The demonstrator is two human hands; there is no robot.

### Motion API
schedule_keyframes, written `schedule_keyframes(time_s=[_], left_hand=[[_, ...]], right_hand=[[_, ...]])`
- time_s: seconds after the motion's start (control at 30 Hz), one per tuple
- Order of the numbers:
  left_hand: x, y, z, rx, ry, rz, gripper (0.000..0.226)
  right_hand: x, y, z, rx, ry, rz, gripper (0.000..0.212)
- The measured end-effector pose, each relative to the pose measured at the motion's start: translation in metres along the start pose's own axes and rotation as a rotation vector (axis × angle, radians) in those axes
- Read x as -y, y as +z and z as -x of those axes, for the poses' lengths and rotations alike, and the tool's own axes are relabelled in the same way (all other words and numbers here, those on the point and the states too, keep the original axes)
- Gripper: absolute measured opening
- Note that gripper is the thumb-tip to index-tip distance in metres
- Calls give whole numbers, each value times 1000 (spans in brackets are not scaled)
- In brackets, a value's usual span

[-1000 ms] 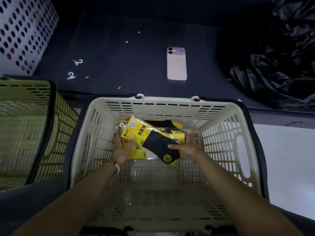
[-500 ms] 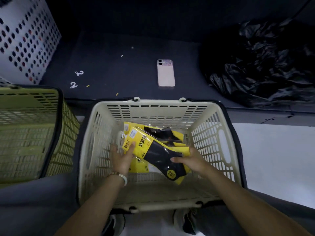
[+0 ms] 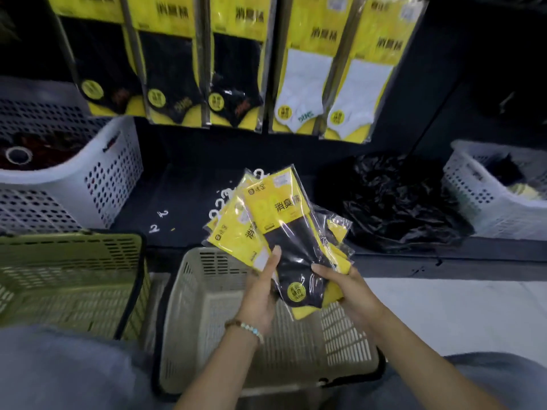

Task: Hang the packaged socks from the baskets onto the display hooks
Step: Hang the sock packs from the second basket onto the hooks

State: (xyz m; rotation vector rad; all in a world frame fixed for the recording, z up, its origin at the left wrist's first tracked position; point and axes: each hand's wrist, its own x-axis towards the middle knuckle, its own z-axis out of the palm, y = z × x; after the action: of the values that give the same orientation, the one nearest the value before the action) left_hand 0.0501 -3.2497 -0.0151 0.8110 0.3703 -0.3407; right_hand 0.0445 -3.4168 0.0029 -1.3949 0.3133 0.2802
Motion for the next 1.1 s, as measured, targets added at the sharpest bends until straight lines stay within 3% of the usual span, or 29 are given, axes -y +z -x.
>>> schedule_keyframes(time_s=[0.1, 0.23, 0.37, 0.47, 0.57, 0.77, 0.87, 1.1], left_hand=[[-41, 22, -2, -55, 126, -56, 89], [-93, 34, 1, -61, 299, -289, 74], [-143, 39, 12, -5, 451, -482, 59], [-166, 40, 21, 133, 465, -612, 51], [-177, 46, 26, 214, 465, -653, 48], [-187, 79, 25, 219, 517, -699, 59], [-194, 87, 19, 204, 512, -706, 57], [-216, 101, 6, 223, 437, -833, 59]], right_hand=[[24, 20, 0, 76, -71, -49, 53], [63, 30, -4, 105, -108, 62, 84], [129, 30, -11, -55, -314, 183, 103], [179, 40, -17, 81, -432, 291, 110], [203, 66, -16, 246, -448, 361, 89], [198, 112, -18, 118, -624, 277, 50], [209, 105, -21, 104, -540, 162, 54], [232, 66, -27, 295, -352, 66, 51]])
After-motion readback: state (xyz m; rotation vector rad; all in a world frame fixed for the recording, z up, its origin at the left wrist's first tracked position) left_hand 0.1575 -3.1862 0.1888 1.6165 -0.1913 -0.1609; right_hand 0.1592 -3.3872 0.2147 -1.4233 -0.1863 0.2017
